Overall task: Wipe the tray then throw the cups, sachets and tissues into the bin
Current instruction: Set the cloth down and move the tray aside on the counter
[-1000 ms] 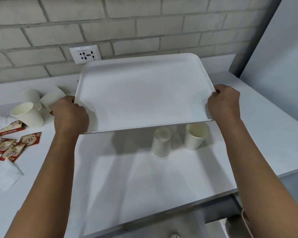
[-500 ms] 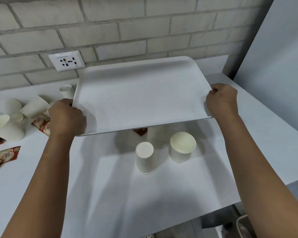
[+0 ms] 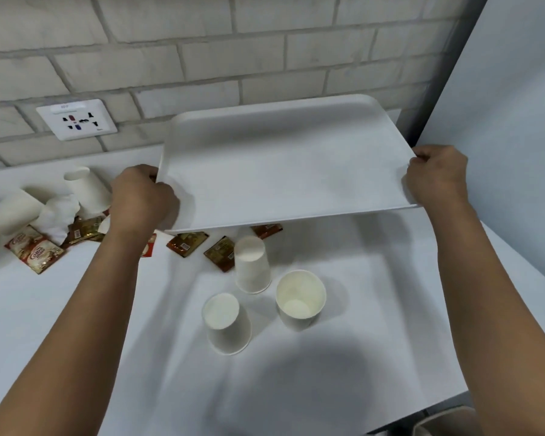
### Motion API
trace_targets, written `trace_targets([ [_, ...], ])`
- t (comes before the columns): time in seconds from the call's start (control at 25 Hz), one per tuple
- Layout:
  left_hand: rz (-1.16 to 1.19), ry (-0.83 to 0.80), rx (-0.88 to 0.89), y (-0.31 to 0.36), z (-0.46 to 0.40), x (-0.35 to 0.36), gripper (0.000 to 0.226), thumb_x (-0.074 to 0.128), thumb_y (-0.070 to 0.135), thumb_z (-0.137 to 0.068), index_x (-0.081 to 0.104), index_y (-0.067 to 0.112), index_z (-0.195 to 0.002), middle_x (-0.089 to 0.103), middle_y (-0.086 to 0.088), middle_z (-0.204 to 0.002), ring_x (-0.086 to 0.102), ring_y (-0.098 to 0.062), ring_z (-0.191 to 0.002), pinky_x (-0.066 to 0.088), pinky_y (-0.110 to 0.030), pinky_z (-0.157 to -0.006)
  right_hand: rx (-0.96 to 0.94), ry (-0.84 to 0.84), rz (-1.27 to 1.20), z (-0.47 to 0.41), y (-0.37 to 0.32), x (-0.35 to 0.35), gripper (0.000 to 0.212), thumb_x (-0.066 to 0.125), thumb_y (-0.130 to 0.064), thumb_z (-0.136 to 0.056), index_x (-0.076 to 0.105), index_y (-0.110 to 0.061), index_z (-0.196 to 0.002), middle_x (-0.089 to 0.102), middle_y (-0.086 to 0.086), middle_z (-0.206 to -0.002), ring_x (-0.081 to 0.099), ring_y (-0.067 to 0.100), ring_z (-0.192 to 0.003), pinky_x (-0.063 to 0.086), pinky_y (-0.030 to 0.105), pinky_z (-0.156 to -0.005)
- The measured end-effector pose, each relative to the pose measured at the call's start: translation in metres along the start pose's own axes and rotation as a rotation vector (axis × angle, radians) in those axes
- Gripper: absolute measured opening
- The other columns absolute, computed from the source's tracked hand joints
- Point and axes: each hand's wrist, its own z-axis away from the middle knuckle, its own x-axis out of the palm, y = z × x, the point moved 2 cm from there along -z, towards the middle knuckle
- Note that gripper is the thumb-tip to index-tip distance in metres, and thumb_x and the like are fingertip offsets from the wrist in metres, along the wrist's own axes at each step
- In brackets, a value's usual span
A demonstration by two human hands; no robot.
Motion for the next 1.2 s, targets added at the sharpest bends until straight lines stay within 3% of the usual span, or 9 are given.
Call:
trace_targets([
  [0.16,0.010,-0.134,-0.063,0.034,-0.012,0.041,0.015,0.053,0.002,-0.081,0.062,0.014,-0.083,0.056,-0.009,-0.086,0.049,-0.025,-0.078,0.041,-0.028,-0.068,0.002,-0.026,-0.012,-0.052,0.038,-0.006,0.034,0.039,0.002,-0.086,0.067,0.000,-0.104,0.067,0.019,-0.103,0.058,0.032,-0.088,0.037,0.022,-0.074],
  [0.24,-0.075,-0.207,-0.061,0.051,-0.019,0.067,0.010,0.054,0.003,-0.080,0.061,0.010,-0.077,0.057,-0.011,-0.081,0.051,-0.026,-0.071,0.041,-0.024,-0.060,0.000,-0.049,-0.007,-0.078,0.058,-0.006,0.030,0.038,0.003,-0.083,0.067,0.001,-0.092,0.063,0.022,-0.088,0.054,0.032,-0.077,0.037,0.023,-0.070],
  [0.36,-0.179,-0.321,-0.043,0.067,-0.029,0.104,0.018,0.054,0.003,-0.077,0.068,-0.005,-0.085,0.067,-0.020,-0.077,0.061,-0.028,-0.064,0.048,-0.026,-0.059,0.014,-0.087,0.027,-0.107,0.086,0.000,0.023,0.037,0.004,-0.081,0.052,-0.003,-0.065,0.044,0.014,-0.063,0.038,0.024,-0.060,0.032,0.018,-0.055],
  [0.44,-0.247,-0.418,-0.039,0.078,-0.031,0.129,0.014,0.054,0.002,-0.077,0.065,-0.006,-0.074,0.065,-0.016,-0.065,0.062,-0.017,-0.049,0.049,-0.019,-0.048,0.019,-0.121,0.046,-0.122,0.105,0.006,0.027,0.037,0.006,-0.081,0.046,-0.007,-0.059,0.037,0.010,-0.056,0.032,0.022,-0.054,0.029,0.019,-0.048],
  [0.56,-0.362,-0.534,-0.041,0.090,-0.032,0.164,0.018,0.052,0.003,-0.079,0.058,0.000,-0.063,0.060,-0.009,-0.058,0.055,-0.010,-0.038,0.040,-0.013,-0.032,0.019,-0.161,0.069,-0.141,0.137,0.020,0.024,0.036,0.007,-0.080,0.054,-0.004,-0.069,0.048,0.015,-0.065,0.040,0.028,-0.062,0.034,0.023,-0.062],
  [0.68,-0.491,-0.632,-0.059,0.097,-0.030,0.198,0.028,0.048,0.002,-0.082,0.051,0.006,-0.055,0.054,-0.005,-0.047,0.051,-0.012,-0.039,0.042,-0.017,-0.042,0.050,-0.198,0.091,-0.158,0.168,0.037,0.030,0.037,0.006,-0.082,0.066,0.002,-0.090,0.062,0.022,-0.083,0.053,0.031,-0.073,0.040,0.027,-0.071],
  [0.84,-0.554,-0.710,-0.108,0.101,-0.033,0.233,0.031,0.046,0.001,-0.085,0.047,0.008,-0.054,0.041,0.004,-0.022,0.049,-0.011,-0.033,0.040,-0.015,-0.040,0.089,-0.224,0.189,-0.171,0.196,0.058,0.031,0.041,0.000,-0.087,0.065,-0.002,-0.107,0.065,0.024,-0.106,0.059,0.039,-0.096,0.046,0.035,-0.085],
  [1.0,-0.583,-0.767,-0.116,0.103,-0.032,0.251,0.029,0.045,0.007,-0.090,0.049,0.007,-0.062,0.052,0.003,-0.035,0.054,-0.010,-0.043,0.041,-0.012,-0.050,0.090,-0.218,0.299,-0.180,0.207,0.074,0.033,0.043,-0.006,-0.091,0.061,-0.010,-0.119,0.060,0.021,-0.118,0.056,0.040,-0.107,0.045,0.040,-0.090],
  [1.2,-0.587,-0.817,-0.094,0.109,-0.039,0.267,0.024,0.040,0.009,-0.093,0.060,0.000,-0.083,0.065,-0.009,-0.077,0.061,-0.022,-0.067,0.041,-0.016,-0.057,-0.004,-0.173,0.449,-0.193,0.214,0.091,0.030,0.047,-0.008,-0.090,0.063,-0.009,-0.115,0.060,0.022,-0.110,0.054,0.043,-0.103,0.044,0.041,-0.082],
])
